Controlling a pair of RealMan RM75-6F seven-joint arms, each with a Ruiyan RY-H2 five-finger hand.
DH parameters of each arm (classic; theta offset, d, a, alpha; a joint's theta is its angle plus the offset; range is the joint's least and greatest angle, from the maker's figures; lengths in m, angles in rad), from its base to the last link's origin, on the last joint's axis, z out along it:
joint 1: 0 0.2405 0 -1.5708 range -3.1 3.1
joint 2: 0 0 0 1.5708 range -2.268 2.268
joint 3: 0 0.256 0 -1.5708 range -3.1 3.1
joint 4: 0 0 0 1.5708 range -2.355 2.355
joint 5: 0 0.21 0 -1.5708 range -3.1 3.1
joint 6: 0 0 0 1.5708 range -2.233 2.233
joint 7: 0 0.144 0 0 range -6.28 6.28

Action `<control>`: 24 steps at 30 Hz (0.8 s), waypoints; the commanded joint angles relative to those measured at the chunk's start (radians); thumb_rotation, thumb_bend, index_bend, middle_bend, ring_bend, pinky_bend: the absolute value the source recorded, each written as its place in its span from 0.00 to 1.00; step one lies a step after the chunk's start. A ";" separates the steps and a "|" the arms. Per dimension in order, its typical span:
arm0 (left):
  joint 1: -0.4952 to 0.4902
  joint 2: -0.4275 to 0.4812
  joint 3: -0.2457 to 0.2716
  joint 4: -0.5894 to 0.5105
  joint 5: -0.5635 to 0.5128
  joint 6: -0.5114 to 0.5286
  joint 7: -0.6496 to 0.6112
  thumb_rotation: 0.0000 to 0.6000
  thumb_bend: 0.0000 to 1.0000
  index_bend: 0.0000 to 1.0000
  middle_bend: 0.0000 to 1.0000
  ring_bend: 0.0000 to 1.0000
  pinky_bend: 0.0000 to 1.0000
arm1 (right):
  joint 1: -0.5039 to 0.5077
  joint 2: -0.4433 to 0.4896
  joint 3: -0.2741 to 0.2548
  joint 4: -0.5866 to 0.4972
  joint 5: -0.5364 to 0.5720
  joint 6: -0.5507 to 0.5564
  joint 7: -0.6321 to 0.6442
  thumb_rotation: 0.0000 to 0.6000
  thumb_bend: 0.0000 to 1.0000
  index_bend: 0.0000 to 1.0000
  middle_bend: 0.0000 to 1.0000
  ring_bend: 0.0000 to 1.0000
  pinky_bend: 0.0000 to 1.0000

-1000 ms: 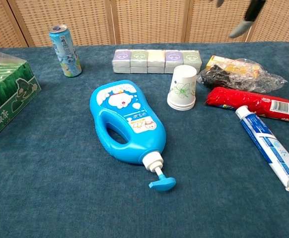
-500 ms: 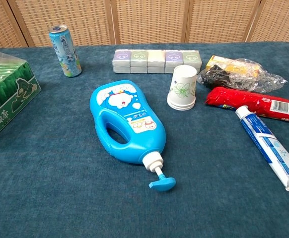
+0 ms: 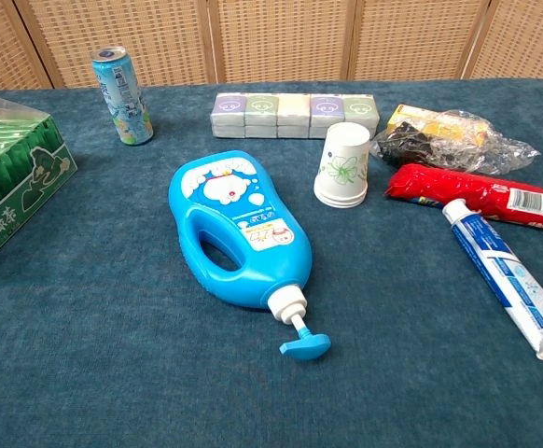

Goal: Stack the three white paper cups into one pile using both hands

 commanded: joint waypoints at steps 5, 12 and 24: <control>0.028 -0.005 0.024 -0.028 0.017 0.021 0.023 1.00 0.44 0.09 0.06 0.00 0.00 | -0.069 -0.020 0.017 0.011 -0.039 0.021 -0.002 1.00 0.23 0.01 0.06 0.00 0.14; 0.042 0.001 0.033 -0.034 0.030 0.030 0.018 1.00 0.44 0.09 0.06 0.00 0.00 | -0.114 -0.027 0.032 0.021 -0.076 0.012 0.003 1.00 0.23 0.02 0.06 0.00 0.14; 0.055 -0.004 0.041 -0.023 0.043 0.034 -0.001 1.00 0.44 0.08 0.06 0.00 0.00 | -0.161 -0.042 0.055 0.034 -0.122 -0.031 -0.004 1.00 0.23 0.01 0.06 0.00 0.13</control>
